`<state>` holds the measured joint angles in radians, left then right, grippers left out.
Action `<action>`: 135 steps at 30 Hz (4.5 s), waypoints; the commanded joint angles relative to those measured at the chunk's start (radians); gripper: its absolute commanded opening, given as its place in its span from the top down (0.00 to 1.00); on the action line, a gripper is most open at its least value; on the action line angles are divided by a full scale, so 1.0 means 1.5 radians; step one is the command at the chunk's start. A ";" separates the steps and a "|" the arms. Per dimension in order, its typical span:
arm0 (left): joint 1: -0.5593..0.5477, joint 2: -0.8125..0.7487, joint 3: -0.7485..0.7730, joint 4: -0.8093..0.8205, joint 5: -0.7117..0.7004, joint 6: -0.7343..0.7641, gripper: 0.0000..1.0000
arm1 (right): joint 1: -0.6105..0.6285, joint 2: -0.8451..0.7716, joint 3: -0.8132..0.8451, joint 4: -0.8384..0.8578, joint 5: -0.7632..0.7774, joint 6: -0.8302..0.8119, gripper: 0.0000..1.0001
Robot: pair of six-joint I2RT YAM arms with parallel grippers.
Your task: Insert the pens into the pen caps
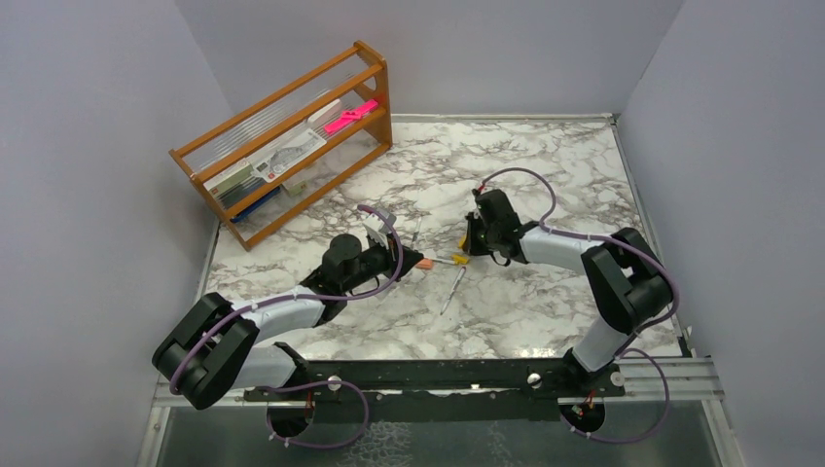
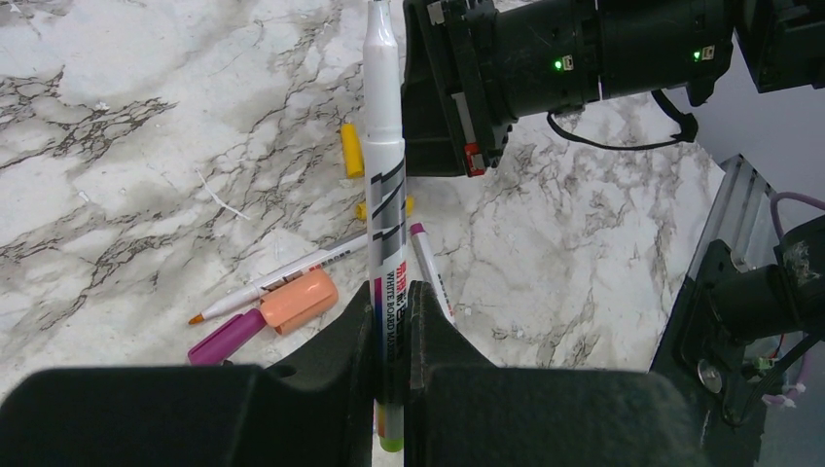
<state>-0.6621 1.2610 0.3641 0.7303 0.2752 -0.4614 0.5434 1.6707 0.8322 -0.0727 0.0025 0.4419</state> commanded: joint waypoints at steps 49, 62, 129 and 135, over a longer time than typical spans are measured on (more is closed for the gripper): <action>0.009 -0.009 0.000 -0.010 -0.011 0.013 1.00 | 0.003 0.118 0.194 -0.083 0.059 -0.161 0.57; 0.009 -0.007 0.003 -0.017 -0.012 0.008 1.00 | 0.017 0.150 0.215 -0.115 0.060 -0.168 0.68; -0.106 0.159 0.009 0.404 0.033 -0.333 1.00 | 0.019 -0.301 -0.219 0.660 -0.183 0.240 0.99; -0.103 0.150 0.019 0.389 0.027 -0.318 1.00 | 0.019 -0.302 -0.219 0.654 -0.187 0.239 0.99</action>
<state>-0.8181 1.4925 0.3557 1.3067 0.3416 -0.9710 0.5640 1.2346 0.5106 0.9085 -0.2535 0.8143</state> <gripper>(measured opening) 0.098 0.060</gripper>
